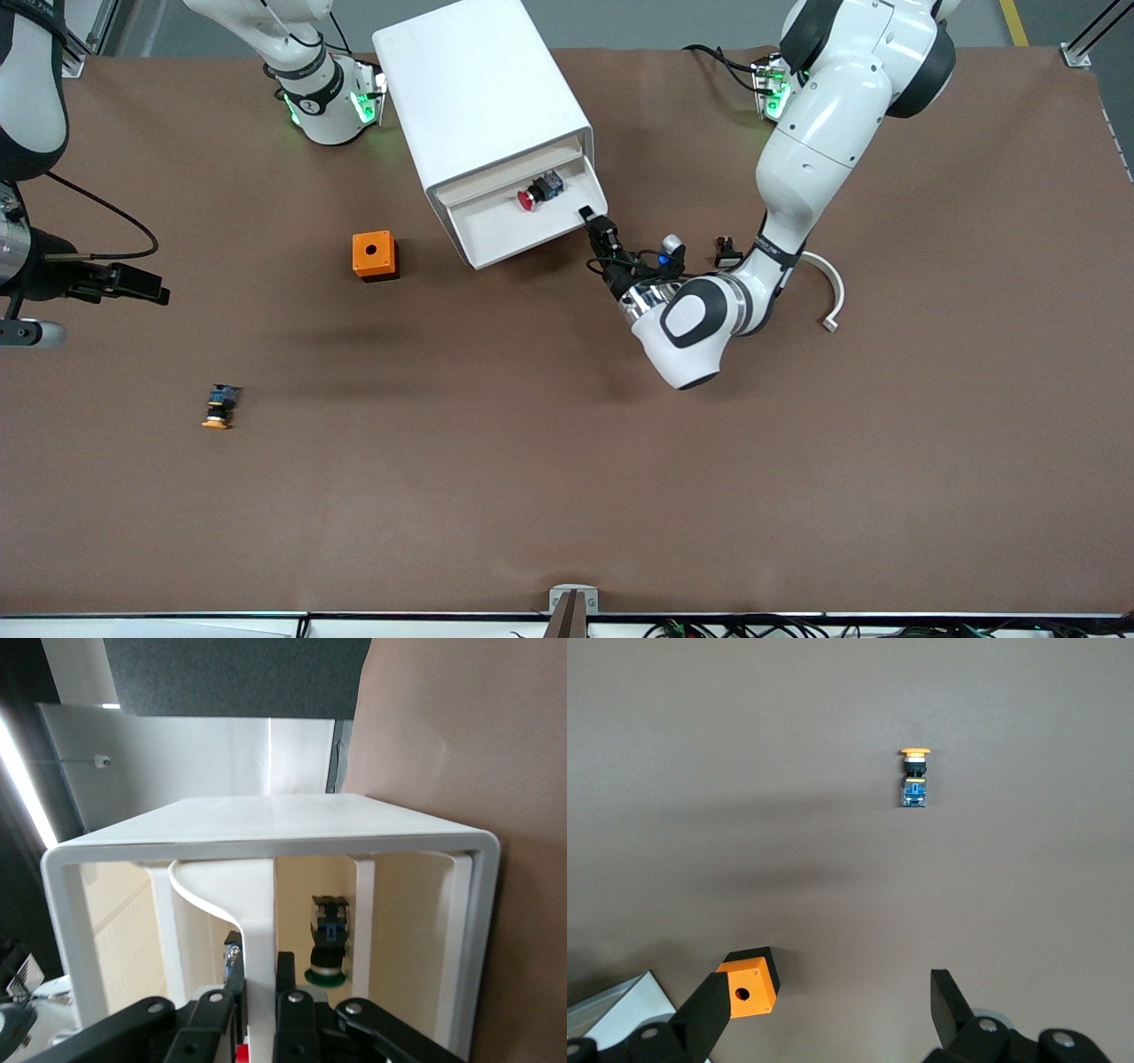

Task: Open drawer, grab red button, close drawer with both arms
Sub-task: 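Pull the drawer out of the white cabinet with the left gripper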

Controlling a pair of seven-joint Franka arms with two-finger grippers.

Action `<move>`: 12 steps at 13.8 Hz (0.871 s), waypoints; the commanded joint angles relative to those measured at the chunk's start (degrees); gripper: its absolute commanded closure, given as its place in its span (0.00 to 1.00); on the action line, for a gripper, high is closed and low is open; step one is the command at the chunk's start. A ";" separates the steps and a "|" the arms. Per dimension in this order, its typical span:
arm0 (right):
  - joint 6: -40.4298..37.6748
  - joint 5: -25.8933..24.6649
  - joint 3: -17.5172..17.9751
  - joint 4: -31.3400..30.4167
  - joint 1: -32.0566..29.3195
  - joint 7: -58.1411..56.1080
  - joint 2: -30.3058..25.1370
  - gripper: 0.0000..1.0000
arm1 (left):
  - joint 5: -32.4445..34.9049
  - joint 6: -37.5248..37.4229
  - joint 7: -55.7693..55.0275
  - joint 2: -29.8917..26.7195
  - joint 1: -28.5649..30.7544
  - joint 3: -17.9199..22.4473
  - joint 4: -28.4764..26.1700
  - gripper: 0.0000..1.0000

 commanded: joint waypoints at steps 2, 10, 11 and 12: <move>-0.70 -0.04 0.46 0.82 -0.19 0.18 0.47 0.00 | -2.23 -0.10 -0.42 0.58 2.78 -0.11 0.87 0.91; -2.28 0.75 0.99 0.21 8.41 24.74 -0.23 0.00 | -2.32 0.26 -0.24 1.19 5.60 -0.11 1.05 0.71; -2.19 0.84 0.99 -0.58 10.43 28.35 -0.49 0.00 | -2.32 0.26 0.02 1.45 5.95 -0.02 1.22 0.61; -2.19 1.62 0.99 -1.28 12.89 32.13 -0.84 0.00 | -2.50 0.52 1.16 1.63 6.83 -0.11 1.31 0.55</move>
